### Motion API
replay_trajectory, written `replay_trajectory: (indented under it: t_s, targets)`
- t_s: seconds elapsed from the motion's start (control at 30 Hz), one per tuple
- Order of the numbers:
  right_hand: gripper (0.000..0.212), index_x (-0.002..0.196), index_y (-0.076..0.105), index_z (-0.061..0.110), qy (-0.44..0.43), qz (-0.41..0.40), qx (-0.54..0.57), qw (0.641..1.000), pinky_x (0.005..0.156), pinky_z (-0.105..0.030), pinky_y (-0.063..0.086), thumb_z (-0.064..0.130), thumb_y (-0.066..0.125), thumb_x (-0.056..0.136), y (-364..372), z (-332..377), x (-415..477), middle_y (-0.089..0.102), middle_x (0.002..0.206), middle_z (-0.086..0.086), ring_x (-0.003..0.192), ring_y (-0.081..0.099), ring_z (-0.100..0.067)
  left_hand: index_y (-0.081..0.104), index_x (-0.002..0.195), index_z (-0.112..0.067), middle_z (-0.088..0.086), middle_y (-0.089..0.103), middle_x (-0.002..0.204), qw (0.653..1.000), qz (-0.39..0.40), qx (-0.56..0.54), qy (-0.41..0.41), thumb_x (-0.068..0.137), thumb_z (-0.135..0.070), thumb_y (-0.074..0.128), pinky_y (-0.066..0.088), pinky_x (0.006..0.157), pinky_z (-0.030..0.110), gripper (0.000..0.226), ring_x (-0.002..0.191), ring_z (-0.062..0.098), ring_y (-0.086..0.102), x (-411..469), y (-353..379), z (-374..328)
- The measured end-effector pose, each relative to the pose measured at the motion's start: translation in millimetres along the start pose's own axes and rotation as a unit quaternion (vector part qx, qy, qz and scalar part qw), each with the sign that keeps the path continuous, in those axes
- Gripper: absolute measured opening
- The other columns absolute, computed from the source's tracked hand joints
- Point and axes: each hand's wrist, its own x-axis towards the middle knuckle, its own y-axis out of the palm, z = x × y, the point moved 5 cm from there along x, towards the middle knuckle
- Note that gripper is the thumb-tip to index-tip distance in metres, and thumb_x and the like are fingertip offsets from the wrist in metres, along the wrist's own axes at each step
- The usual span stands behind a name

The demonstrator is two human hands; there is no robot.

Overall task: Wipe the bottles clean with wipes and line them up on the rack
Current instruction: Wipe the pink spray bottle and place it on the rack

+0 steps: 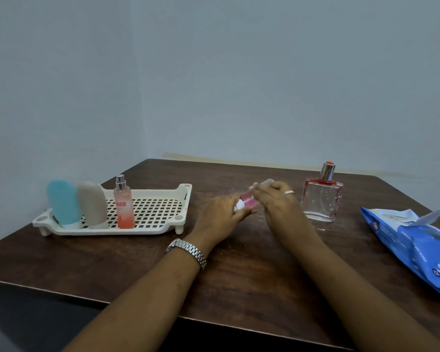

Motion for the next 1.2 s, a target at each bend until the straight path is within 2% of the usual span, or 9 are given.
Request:
replay_trajectory:
  t_s: [0.2, 0.3, 0.5, 0.63, 0.73, 0.83, 1.03, 1.13, 1.2]
  targets:
    - [0.037, 0.117, 0.064, 0.003, -0.044, 0.028, 0.052, 0.997, 0.088, -0.032, 0.047, 0.003, 0.059, 0.080, 9.2, 5.3, 0.0, 0.066, 0.116, -0.008, 0.098, 0.055, -0.025, 0.057, 0.072, -0.022, -0.004, 0.063, 0.066, 0.997, -0.058, -0.045, -0.013, 0.087, -0.045, 0.064, 0.040, 0.053, 0.031, 0.028, 0.059, 0.013, 0.057, 1.1, -4.5, 7.4]
    - [0.046, 0.123, 0.059, 0.001, -0.036, 0.036, 0.056, 0.997, 0.090, -0.032, 0.045, -0.007, 0.065, 0.077, 10.6, 2.4, -1.6, 0.063, 0.121, -0.012, 0.104, 0.052, -0.025, 0.071, 0.096, -0.016, -0.004, 0.071, 0.079, 0.990, -0.088, -0.107, -0.011, 0.083, -0.038, 0.071, 0.053, 0.063, 0.037, 0.026, 0.069, 0.011, 0.066, 2.3, -4.0, 12.3]
    - [0.044, 0.123, 0.061, 0.005, -0.001, 0.032, 0.088, 0.996, 0.092, -0.027, 0.038, -0.008, 0.064, 0.081, 6.9, -1.2, -2.1, 0.061, 0.122, -0.013, 0.107, 0.055, -0.029, 0.069, 0.118, -0.018, -0.005, 0.073, 0.105, 0.978, -0.099, -0.183, 0.007, 0.078, -0.026, 0.079, 0.050, 0.079, 0.015, 0.042, 0.094, 0.000, 0.066, 3.5, -5.6, 11.0]
    - [0.035, 0.120, 0.062, 0.007, 0.020, 0.015, 0.147, 0.989, 0.085, -0.026, 0.044, 0.000, 0.058, 0.086, 3.8, -2.6, -0.7, 0.060, 0.114, -0.011, 0.100, 0.056, -0.025, 0.068, 0.117, -0.017, -0.009, 0.070, 0.107, 0.967, -0.119, -0.223, -0.004, 0.076, -0.024, 0.081, 0.053, 0.085, 0.017, 0.044, 0.096, -0.005, 0.064, 3.2, -9.0, 10.3]
    - [0.030, 0.114, 0.066, 0.004, 0.056, -0.002, 0.197, 0.979, 0.086, -0.016, 0.044, 0.000, 0.060, 0.086, 1.9, -4.6, 0.2, 0.060, 0.108, -0.007, 0.097, 0.056, -0.016, 0.073, 0.107, -0.020, -0.008, 0.074, 0.097, 0.959, -0.126, -0.255, -0.002, 0.077, -0.023, 0.079, 0.056, 0.082, 0.028, 0.031, 0.091, 0.002, 0.069, 2.6, -8.6, 7.4]
    - [0.032, 0.116, 0.065, 0.006, 0.099, -0.009, 0.234, 0.967, 0.083, -0.001, 0.036, -0.002, 0.061, 0.086, 0.1, -8.1, 0.4, 0.059, 0.105, 0.000, 0.094, 0.054, -0.008, 0.074, 0.102, -0.021, -0.010, 0.074, 0.089, 0.958, -0.117, -0.263, 0.009, 0.077, -0.027, 0.078, 0.054, 0.075, 0.023, 0.027, 0.086, 0.003, 0.069, 2.5, -9.1, 3.8]
    - [0.036, 0.123, 0.060, 0.018, 0.182, -0.034, 0.347, 0.920, 0.085, -0.004, 0.042, 0.006, 0.060, 0.090, -1.1, -12.5, 2.5, 0.061, 0.113, 0.011, 0.102, 0.055, 0.015, 0.073, 0.097, -0.023, -0.011, 0.071, 0.084, 0.970, -0.084, -0.225, 0.031, 0.080, -0.050, 0.066, 0.047, 0.068, 0.017, 0.033, 0.080, 0.002, 0.065, 4.5, -2.2, -1.9]
    - [0.031, 0.123, 0.060, 0.015, 0.190, -0.052, 0.372, 0.907, 0.085, -0.006, 0.043, 0.012, 0.057, 0.093, -4.4, -9.2, 3.4, 0.062, 0.115, 0.010, 0.105, 0.056, 0.012, 0.062, 0.077, -0.033, -0.013, 0.058, 0.069, 0.973, -0.085, -0.210, 0.039, 0.083, -0.057, 0.053, 0.037, 0.061, 0.012, 0.027, 0.069, 0.000, 0.056, 3.6, -2.9, -6.1]
    - [0.033, 0.124, 0.060, 0.011, 0.182, -0.058, 0.384, 0.903, 0.086, -0.009, 0.045, 0.012, 0.059, 0.091, -6.9, -6.5, 3.7, 0.063, 0.118, 0.006, 0.107, 0.057, 0.008, 0.058, 0.076, -0.033, -0.013, 0.054, 0.070, 0.976, -0.084, -0.199, 0.042, 0.084, -0.058, 0.049, 0.036, 0.060, 0.011, 0.028, 0.068, 0.000, 0.053, 3.3, -3.1, -7.0]
